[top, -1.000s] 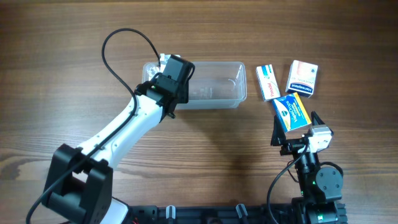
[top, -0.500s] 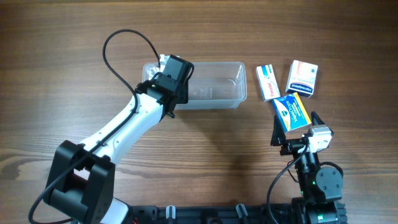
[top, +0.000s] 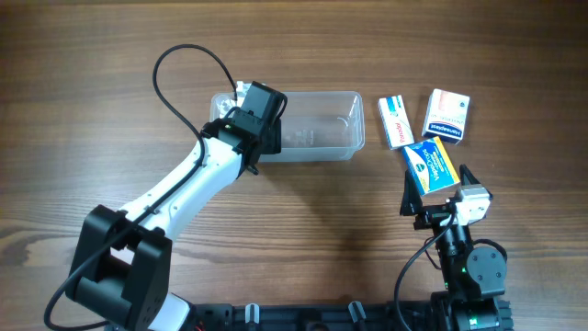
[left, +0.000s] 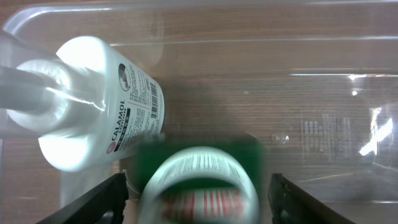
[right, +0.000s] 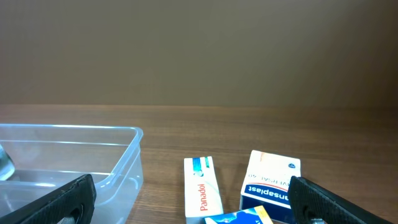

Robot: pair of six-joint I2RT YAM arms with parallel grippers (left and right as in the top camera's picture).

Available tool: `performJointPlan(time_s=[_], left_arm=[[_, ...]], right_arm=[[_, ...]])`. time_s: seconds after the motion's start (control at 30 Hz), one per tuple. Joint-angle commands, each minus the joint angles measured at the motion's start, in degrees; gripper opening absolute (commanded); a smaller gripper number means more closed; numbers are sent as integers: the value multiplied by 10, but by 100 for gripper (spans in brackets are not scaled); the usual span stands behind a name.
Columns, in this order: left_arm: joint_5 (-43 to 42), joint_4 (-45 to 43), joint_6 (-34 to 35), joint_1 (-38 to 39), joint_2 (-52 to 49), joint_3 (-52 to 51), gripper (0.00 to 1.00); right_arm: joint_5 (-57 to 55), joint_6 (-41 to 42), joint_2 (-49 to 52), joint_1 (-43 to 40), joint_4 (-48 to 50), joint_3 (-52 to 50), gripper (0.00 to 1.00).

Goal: Pack container
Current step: 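Carry the green box into the container beside the bottle and release, then withdraw the left gripper to the left side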

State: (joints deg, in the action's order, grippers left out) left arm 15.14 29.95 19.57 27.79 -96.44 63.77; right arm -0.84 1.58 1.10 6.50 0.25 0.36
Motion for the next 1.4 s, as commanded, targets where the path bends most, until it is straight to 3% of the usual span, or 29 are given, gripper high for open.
performJointPlan(time_s=[0.0,0.43,0.83,1.17,1.27,1.37], left_arm=[[-3,5,3,-3,-8,9,74],[-7,-18,2,-3,17,9,69],[-61,-18,2,-14,158,9,67],[-53,20,2,-223,196,9,72],[-54,24,2,-315,196,9,100],[-57,30,3,-349,196,9,100]], right_arm=[[7,-5,-2,2,2,-1,100],[7,-5,-2,2,2,-1,100],[7,-5,-2,2,2,-1,100],[7,-5,-2,2,2,-1,100],[7,-5,-2,2,2,-1,100],[7,-5,-2,2,2,-1,100]])
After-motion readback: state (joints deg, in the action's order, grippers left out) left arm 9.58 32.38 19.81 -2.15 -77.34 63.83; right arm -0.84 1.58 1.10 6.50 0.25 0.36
